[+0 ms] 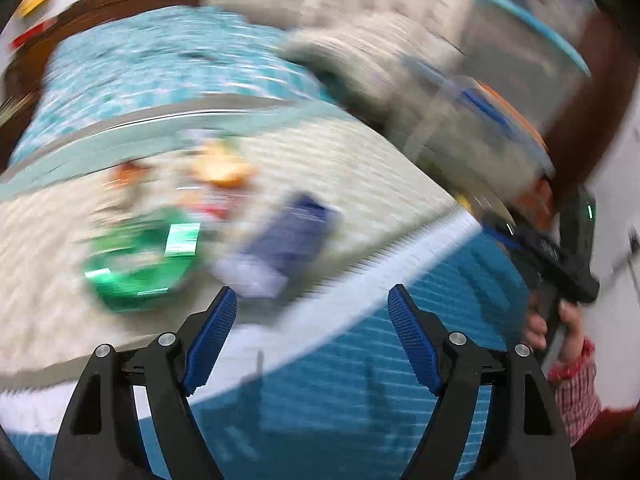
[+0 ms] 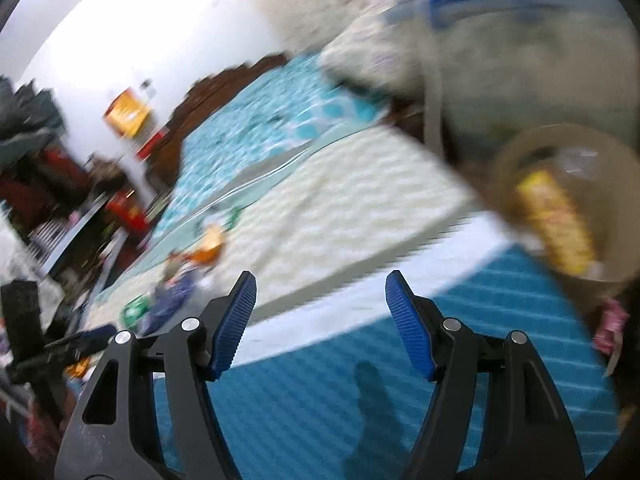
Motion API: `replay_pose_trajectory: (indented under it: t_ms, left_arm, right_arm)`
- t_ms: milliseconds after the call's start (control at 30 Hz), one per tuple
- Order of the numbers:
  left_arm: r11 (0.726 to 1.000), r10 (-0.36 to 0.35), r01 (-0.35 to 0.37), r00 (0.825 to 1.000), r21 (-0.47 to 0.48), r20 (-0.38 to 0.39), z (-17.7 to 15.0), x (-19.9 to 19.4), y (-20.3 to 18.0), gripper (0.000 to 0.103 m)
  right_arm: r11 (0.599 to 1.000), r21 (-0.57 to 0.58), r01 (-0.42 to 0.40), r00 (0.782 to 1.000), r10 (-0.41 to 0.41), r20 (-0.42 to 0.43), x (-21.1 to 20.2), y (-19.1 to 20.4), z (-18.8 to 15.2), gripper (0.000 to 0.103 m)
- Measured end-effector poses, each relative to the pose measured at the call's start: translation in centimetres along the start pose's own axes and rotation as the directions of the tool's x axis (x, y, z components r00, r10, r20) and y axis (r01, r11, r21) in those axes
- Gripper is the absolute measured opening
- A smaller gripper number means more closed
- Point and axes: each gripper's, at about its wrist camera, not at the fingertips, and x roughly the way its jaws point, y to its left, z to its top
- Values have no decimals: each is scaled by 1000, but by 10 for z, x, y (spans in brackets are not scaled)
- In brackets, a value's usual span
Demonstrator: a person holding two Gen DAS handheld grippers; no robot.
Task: Collect trash
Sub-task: 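Grasp the snack wrapper with left gripper while right grasps the green-tipped wrapper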
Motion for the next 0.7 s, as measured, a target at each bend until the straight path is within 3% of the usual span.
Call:
replay_pose_trajectory:
  t_ms: [133,300,433,600,700]
  left_arm:
    - [983,51,-39,997,-178,63,15,-25,78,74]
    - [976,125,-108,989,-188,82,56,-16,134,74]
    - [975,168,-161,985,-150,35,89,21,160,74]
    - [971,195,-203,979,-130,-65,109,81,189,80]
    - [972,168,-179,982,-149,-83,107,98,197,82]
  right_arm:
    - [994,-12,-109,988,107,-114,45,37,12,68]
    - [985,-79,-153,963,131,-234,107,84,41,67]
    - [977,-143,-156,940,102,-326,168,118,73,67]
    - [970,-221,-103,908,1,-419,253,154,102,69]
    - [966,-246,-79,887,-45,-460,304,171,112,78]
